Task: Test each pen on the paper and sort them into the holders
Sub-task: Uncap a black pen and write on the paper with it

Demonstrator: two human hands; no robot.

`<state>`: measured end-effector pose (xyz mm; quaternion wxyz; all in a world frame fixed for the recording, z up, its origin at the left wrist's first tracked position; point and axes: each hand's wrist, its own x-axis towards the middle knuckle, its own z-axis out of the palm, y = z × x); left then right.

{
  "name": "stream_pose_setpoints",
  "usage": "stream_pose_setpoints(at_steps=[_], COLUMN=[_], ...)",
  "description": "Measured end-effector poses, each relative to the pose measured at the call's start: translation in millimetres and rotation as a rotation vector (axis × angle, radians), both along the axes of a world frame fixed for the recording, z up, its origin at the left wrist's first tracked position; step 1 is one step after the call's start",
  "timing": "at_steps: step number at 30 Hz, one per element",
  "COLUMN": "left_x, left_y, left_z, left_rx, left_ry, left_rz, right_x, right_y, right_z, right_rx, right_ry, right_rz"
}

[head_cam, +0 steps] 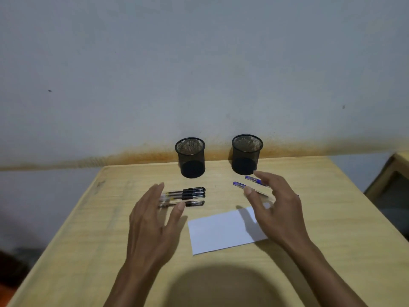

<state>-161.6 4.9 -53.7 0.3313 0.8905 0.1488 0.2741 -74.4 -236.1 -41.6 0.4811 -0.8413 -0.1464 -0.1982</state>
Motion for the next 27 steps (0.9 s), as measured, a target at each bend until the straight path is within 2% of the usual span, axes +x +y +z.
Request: stream_pose_setpoints(at_steps=[4,6,10,15,21,24,27], left_x=[-20,-24,-27,-29,-27,-25,-24], left_y=[-6,-3,10,11,13,12,14], left_z=[-15,-28,-51,-54,-58,-61,-63], left_rx=[0.047,0.15,0.338,0.326,0.332,0.32,0.313], left_ry=[-0.008,0.025,0.28,0.309,0.304,0.303,0.268], left_rz=[-0.002,-0.006,0.07,0.079,0.097,0.1,0.109], right_x=[-23,-28,-22,3,16,17,16], right_y=[15,29,68,114,148,153,153], right_z=[-10,-12,-11,-12,-23,-30,-27], right_rx=[-0.033,-0.105,-0.337,-0.609,-0.904,-0.951,-0.912], right_ry=[0.048,0.108,0.17,0.001,-0.202,-0.23,-0.228], right_rz=[0.031,0.066,0.167,0.288,0.322,0.317,0.34])
